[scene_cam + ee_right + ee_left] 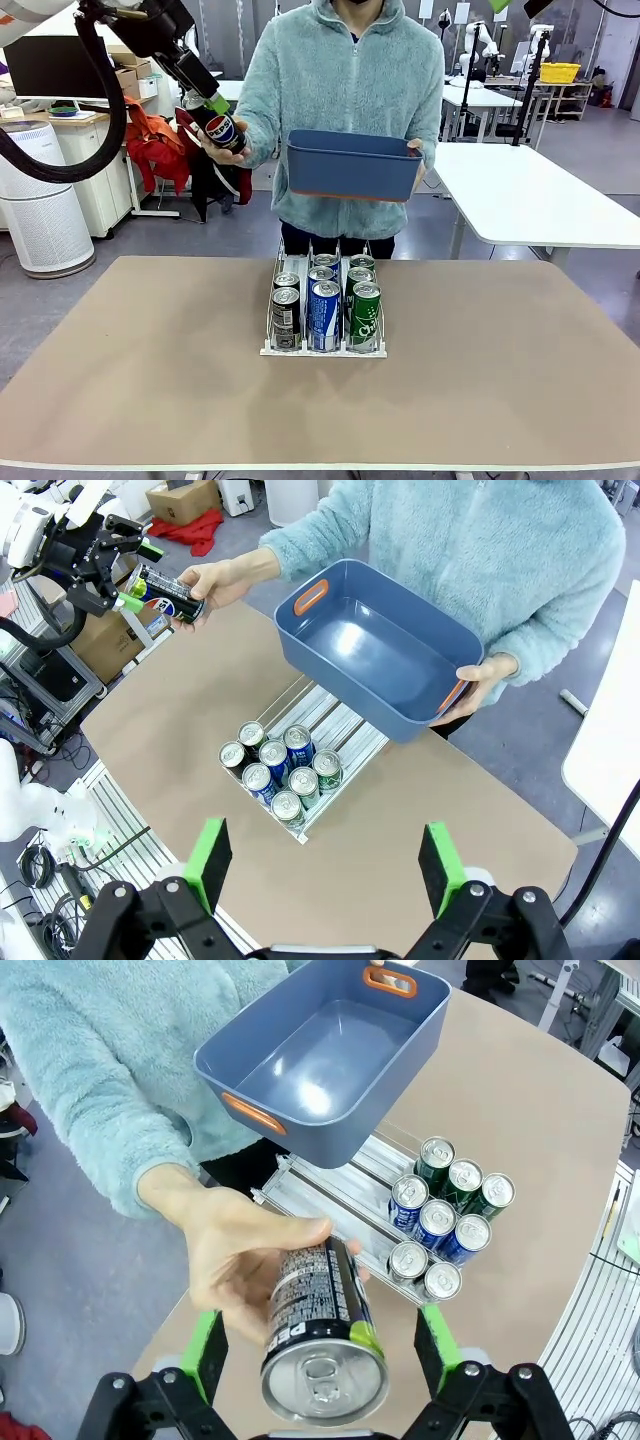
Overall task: Fill the beverage cans into the dispenser.
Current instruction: Pick up the Pepsi coke handed by the human.
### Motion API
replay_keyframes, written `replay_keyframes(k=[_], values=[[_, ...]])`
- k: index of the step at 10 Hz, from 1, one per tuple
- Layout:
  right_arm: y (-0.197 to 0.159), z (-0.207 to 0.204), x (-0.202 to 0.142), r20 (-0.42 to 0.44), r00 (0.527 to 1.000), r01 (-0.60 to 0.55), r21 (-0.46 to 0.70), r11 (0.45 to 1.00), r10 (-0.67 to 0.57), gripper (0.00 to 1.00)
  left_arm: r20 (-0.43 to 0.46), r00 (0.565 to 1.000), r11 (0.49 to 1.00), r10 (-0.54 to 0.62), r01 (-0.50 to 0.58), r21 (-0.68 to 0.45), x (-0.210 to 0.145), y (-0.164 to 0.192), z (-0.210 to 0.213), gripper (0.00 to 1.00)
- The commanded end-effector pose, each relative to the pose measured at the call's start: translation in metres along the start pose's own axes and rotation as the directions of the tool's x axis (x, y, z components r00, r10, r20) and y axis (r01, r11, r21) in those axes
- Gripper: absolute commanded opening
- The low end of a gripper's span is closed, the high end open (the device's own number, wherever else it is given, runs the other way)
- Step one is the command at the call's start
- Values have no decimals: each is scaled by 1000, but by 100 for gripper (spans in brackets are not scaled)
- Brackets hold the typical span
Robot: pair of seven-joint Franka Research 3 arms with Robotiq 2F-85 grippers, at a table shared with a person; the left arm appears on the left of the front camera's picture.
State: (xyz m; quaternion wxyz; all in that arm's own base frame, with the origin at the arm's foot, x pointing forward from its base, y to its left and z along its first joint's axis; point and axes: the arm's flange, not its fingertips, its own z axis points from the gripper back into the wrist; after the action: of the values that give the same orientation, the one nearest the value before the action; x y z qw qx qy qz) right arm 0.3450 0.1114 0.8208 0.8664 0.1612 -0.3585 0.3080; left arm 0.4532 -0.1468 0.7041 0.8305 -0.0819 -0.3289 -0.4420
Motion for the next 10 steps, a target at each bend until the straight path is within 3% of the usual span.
replay_keyframes(k=[1, 10], values=[[0, 0, 0, 4, 1000, 0, -2, 1000, 0, 100, 8, 1000, 1000, -3, 2, 10, -11, 2, -5, 100], [0, 0, 0, 4, 1000, 0, -2, 1000, 0, 100, 15, 999, 999, 33, -33, 14, -17, 6, -17, 100]])
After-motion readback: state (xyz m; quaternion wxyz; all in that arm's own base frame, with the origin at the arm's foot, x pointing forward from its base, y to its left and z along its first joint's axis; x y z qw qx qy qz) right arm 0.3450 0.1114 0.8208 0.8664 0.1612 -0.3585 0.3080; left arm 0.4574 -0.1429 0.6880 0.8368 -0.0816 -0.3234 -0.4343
